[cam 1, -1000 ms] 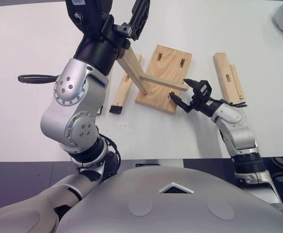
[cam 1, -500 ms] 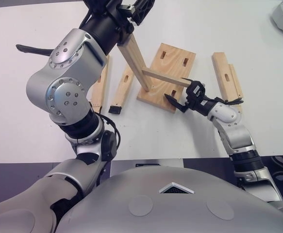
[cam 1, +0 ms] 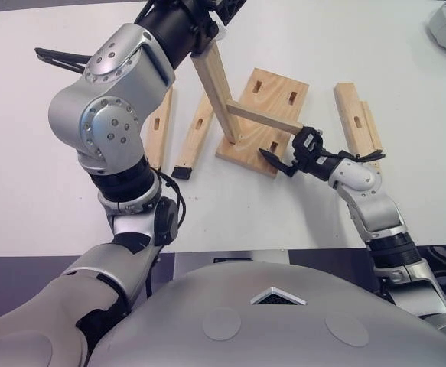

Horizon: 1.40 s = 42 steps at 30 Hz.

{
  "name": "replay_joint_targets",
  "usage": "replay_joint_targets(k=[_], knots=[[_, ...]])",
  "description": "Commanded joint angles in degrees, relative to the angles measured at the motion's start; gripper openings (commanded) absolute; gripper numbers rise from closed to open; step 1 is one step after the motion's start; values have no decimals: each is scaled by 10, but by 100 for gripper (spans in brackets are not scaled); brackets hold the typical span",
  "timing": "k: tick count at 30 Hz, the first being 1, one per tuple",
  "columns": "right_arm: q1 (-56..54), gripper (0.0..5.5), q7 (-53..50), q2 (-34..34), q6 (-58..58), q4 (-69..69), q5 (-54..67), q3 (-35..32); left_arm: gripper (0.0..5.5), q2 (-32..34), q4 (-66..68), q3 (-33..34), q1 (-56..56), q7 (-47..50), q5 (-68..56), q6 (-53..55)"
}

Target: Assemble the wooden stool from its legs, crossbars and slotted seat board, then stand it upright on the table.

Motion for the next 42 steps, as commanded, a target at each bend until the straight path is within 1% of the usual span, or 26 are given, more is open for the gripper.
replay_joint_targets(k=[1,9,15,19,22,25,28,32,37,42], knots=[[41,404,17,-23,45,70,-65,56,393,6,53,-33,54,-3,7,28],[35,404,20,-30,43,74,-55,56,393,4,36,-106,144,0,13,2],[37,404,25,-33,38,69,-53,62,393,2,77,-105,135,-4,9,-11],[39,404,25,-32,34,69,-51,62,393,5,81,-77,107,-4,-2,-9],[41,404,15,-28,25,73,-51,59,393,19,80,-44,64,-7,-20,-6],[39,404,-10,-12,8,82,-29,24,393,29,66,-24,39,-1,-36,-1],[40,404,-14,2,-4,86,0,-7,393,25,40,-20,49,8,-52,13],[48,404,-6,12,-28,79,22,-30,393,16,18,-15,63,23,-65,15],[69,404,8,4,-57,63,38,-54,393,15,1,-1,69,39,-74,13],[72,404,11,8,-66,54,45,-78,393,19,-34,35,57,61,-99,18]])
